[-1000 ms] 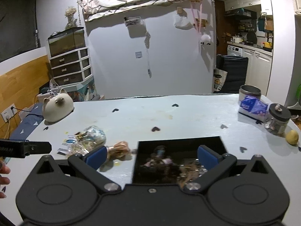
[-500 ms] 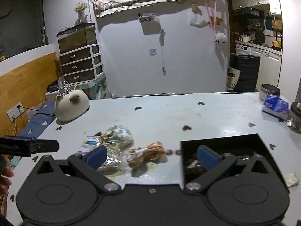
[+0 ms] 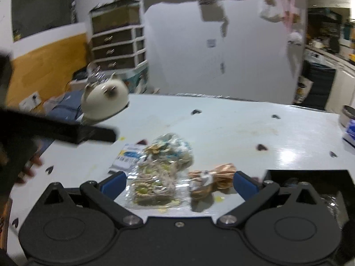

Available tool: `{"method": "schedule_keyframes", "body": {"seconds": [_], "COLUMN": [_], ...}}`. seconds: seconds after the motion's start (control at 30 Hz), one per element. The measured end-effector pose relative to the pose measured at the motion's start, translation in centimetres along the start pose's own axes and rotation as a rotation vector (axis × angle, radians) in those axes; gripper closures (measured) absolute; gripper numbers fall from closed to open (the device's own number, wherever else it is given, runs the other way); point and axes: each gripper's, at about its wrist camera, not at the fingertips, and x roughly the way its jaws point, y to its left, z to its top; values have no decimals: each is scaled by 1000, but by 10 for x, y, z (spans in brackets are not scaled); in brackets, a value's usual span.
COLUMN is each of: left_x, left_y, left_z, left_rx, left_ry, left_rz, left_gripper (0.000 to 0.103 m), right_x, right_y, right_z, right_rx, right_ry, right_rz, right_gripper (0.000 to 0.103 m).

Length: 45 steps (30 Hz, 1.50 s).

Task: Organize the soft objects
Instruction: 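Grasp the blue-floral satin pouch with left tool while right tool grasps the beaded-cord bag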

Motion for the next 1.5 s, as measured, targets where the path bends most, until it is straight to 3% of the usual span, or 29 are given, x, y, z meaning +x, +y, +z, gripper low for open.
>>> {"method": "schedule_keyframes", "body": {"seconds": [0.17, 0.47, 0.6, 0.73, 1.0, 1.27, 1.3, 1.37, 1.5], "left_x": [32, 79, 89, 99, 132, 168, 171, 176, 183], "left_y": [11, 24, 28, 32, 20, 1, 0, -1, 2], "left_z": [22, 43, 45, 46, 44, 34, 33, 33, 33], "left_rx": [51, 83, 87, 97, 199, 230, 230, 226, 206], "left_ry": [28, 83, 102, 119, 180, 261, 265, 265, 281], "left_rz": [-41, -74, -85, -97, -142, -120, -113, -103, -95], "left_gripper": [0, 0, 0, 0, 0, 2, 4, 18, 28], "right_x": [30, 89, 114, 121, 98, 79, 81, 89, 107], "right_y": [12, 40, 63, 70, 10, -9, -7, -6, -5], "right_z": [4, 8, 2, -11, -16, 4, 7, 13, 21], "right_rx": [-28, -109, -204, -306, -133, 120, 135, 155, 193], "right_ry": [106, 185, 208, 249, 329, 277, 273, 277, 278], "right_rz": [69, 12, 4, -72, -298, -163, -150, -140, -135], "right_gripper": [1, 1, 0, 0, 1, 1, 1, 1, 1]}}
